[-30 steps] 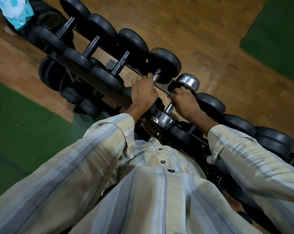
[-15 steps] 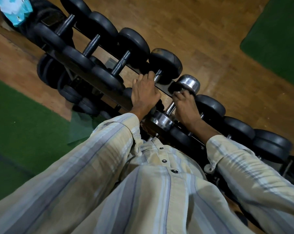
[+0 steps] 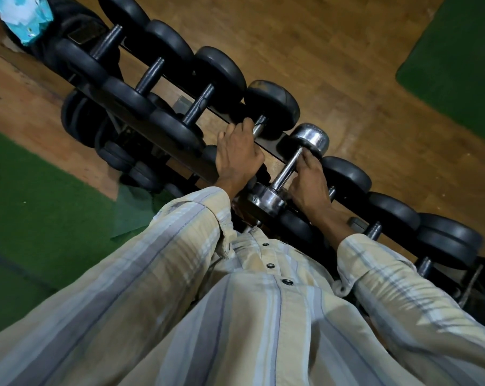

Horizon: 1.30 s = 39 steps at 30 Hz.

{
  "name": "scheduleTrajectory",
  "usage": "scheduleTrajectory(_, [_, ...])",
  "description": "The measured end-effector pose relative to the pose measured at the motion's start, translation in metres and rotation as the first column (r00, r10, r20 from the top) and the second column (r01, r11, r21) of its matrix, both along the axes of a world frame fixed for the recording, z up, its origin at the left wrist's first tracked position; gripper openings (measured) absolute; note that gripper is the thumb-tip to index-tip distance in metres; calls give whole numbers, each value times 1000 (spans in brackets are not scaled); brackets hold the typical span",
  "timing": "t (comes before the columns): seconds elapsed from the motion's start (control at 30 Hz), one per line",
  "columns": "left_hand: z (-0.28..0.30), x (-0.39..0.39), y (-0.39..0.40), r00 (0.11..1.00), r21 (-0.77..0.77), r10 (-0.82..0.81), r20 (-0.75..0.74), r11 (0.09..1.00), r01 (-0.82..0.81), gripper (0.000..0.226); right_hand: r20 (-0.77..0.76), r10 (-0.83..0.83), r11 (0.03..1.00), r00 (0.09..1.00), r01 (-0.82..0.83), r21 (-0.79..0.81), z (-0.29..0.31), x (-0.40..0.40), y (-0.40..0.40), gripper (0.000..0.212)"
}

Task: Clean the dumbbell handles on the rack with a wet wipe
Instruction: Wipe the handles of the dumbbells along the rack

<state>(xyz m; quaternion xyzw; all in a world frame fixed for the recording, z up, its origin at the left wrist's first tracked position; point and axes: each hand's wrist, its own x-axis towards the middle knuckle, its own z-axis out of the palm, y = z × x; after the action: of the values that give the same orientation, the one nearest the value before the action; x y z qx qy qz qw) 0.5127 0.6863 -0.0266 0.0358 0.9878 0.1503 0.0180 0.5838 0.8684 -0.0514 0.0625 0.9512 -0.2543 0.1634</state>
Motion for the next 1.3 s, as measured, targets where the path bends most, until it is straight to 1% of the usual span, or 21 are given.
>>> scheduleTrajectory(0.1, [-1,-1,0,1000,-6,2,7,1000,-2,28,-37,-187,974,982,181,-135,7,5,-14,60])
scheduleTrajectory(0.13, [-1,-1,0,1000,-9,3,9,1000,-3,29,0,-244,956,970,240,-169,6,8,-19,49])
scheduleTrajectory(0.2, [-1,-1,0,1000,-15,6,11,1000,-6,29,158,-367,879,917,398,-264,0,14,-24,28])
scheduleTrajectory(0.27, [-2,0,0,1000,-9,3,10,1000,-3,29,340,-476,717,811,582,-384,0,17,-25,17])
scheduleTrajectory(0.3, [-1,0,0,1000,-7,-1,10,1000,1,29,419,-533,607,734,678,-415,2,15,-23,14])
scheduleTrajectory(0.37, [0,0,0,1000,-2,-2,10,1000,2,30,554,-617,329,560,822,-465,3,9,-19,16])
scheduleTrajectory(0.4, [0,0,0,1000,-2,0,7,1000,0,30,610,-632,190,478,859,-475,4,6,-16,18])
scheduleTrajectory(0.43, [0,0,0,1000,-3,1,4,1000,-1,30,652,-633,101,416,880,-464,5,4,-15,22])
scheduleTrajectory(0.47, [1,1,0,1000,-4,2,1,1000,-2,29,685,-624,58,376,897,-439,3,4,-14,27])
scheduleTrajectory(0.5, [2,1,1,1000,-3,3,-1,1000,-3,29,709,-612,51,349,913,-405,2,5,-14,30])
scheduleTrajectory(0.53, [2,1,1,1000,-3,3,1,1000,-3,29,730,-592,74,342,925,-374,0,6,-16,27])
scheduleTrajectory(0.57, [3,1,1,1000,-4,4,5,1000,-4,29,737,-573,126,358,927,-353,3,7,-18,22])
scheduleTrajectory(0.63, [3,0,1,1000,-6,5,15,1000,-5,31,716,-555,279,423,906,-318,8,8,-19,22])
scheduleTrajectory(0.7, [1,0,1,1000,-5,9,17,1000,-8,32,676,-558,371,482,873,-317,7,6,-16,21])
scheduleTrajectory(0.8, [1,0,1,1000,-5,10,14,1000,-10,31,536,-656,390,532,846,-363,2,0,-17,9])
scheduleTrajectory(0.9, [2,1,1,1000,-6,8,14,1000,-8,32,353,-732,443,583,800,-404,14,-9,-21,33])
scheduleTrajectory(1.0, [0,0,1,1000,-7,11,7,1000,-11,32,255,-746,472,614,760,-447,22,-17,-24,46])
scheduleTrajectory(1.07, [0,0,1,1000,-6,11,5,1000,-11,33,243,-719,527,651,739,-420,26,-20,-25,50])
scheduleTrajectory(1.13, [-1,0,1,1000,-9,11,3,1000,-11,33,248,-651,633,717,694,-344,29,-17,-24,51])
scheduleTrajectory(1.2, [-1,0,1,1000,-11,16,0,1000,-16,33,255,-583,731,772,635,-251,33,-10,-23,45])
scheduleTrajectory(1.3, [-1,0,1,1000,-13,21,1,1000,-21,33,329,-455,821,827,533,-203,33,8,-26,27])
